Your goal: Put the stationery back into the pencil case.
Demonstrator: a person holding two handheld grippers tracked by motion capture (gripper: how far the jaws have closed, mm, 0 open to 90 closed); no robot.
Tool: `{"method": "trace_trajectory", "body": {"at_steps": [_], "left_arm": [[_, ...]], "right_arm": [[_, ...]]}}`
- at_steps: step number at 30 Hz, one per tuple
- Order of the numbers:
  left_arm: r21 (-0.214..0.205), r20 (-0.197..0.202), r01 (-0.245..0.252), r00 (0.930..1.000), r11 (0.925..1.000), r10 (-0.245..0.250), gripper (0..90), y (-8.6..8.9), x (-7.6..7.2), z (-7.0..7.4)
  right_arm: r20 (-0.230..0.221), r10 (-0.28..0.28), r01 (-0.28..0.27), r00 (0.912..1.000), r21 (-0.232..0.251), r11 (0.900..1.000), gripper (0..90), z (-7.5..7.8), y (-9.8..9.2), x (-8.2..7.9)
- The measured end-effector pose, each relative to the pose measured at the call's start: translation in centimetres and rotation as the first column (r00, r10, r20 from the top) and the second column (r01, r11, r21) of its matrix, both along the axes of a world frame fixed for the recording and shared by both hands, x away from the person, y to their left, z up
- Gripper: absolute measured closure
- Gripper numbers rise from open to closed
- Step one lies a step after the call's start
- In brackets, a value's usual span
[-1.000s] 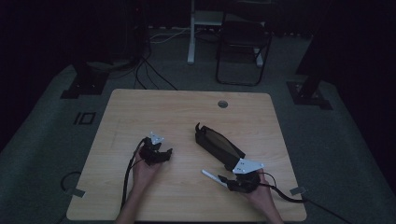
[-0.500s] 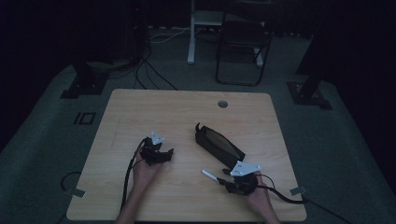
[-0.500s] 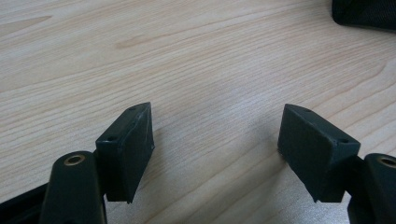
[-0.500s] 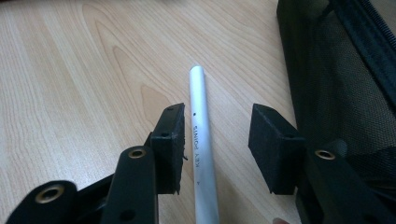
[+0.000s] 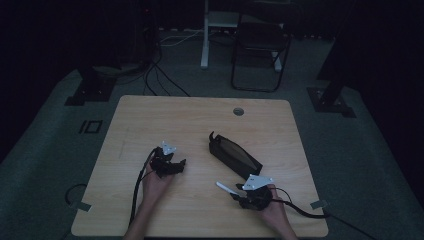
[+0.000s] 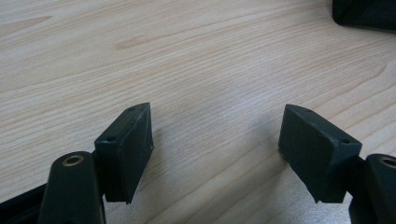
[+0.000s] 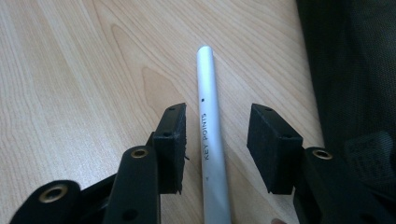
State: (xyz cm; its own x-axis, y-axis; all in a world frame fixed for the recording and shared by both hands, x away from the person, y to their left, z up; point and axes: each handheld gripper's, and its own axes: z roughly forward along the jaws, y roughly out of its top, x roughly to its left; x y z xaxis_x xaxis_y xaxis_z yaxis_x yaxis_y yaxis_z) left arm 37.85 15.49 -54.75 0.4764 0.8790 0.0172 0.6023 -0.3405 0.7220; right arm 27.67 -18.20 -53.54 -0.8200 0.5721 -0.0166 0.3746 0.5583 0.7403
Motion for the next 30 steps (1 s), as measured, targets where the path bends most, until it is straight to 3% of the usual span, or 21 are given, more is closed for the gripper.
{"method": "trace_trajectory", "body": {"at_steps": [24, 30], "left_arm": [[0.0, 0.0, 0.0, 1.0, 1.0, 0.0, 26.6, -0.01, 0.01, 0.0], [0.0, 0.0, 0.0, 1.0, 1.0, 0.0, 26.6, -0.01, 0.0, 0.0]], "right_arm": [[-0.041, 0.013, -0.014, 0.9991, -0.036, 0.9992, 58.0, -0.85, 0.44, 0.18], [-0.044, 0.014, -0.016, 0.9989, -0.041, 0.999, 67.6, -0.76, 0.37, 0.28]]}}
